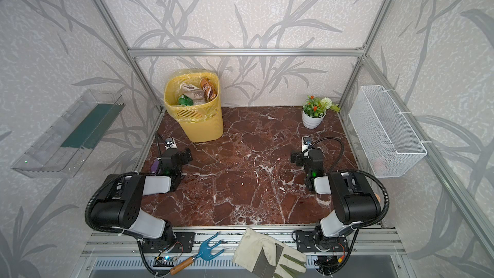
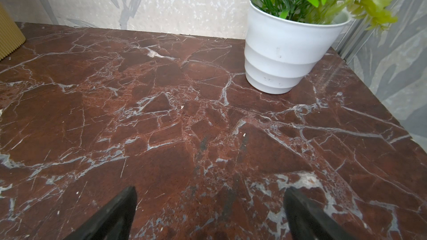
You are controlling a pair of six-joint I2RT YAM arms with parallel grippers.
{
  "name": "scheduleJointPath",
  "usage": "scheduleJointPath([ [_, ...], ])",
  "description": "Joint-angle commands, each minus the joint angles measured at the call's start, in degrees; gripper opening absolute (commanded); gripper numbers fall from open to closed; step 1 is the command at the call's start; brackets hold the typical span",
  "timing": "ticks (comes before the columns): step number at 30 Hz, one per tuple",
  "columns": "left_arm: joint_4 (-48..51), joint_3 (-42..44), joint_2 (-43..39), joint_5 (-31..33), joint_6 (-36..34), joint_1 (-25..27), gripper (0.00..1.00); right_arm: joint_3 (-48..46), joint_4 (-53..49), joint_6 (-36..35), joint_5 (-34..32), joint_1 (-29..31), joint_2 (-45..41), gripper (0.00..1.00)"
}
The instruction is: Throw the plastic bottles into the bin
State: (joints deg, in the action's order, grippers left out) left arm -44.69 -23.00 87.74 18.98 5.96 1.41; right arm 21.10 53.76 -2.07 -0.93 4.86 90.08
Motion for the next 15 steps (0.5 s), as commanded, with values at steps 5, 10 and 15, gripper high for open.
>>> scheduleJointPath([
  [5,-1.7,-0.3,-0.5,-0.6,-1.0,-0.3,0.99,0.4,1.6,-0.7,0.6,-0.3,0.4,0.99],
  [10,-1.7,-0.3,-0.5,-0.6,-1.1,-0.3,0.99,0.6,1.3,-0.8,0.6,-0.3,0.4,0.99],
  [15,-1.7,-0.3,-0.5,-0.7,-1.0,-0.3,0.99,0.4,1.5,-0.8,0.6,-0.3,0.3,0.99],
])
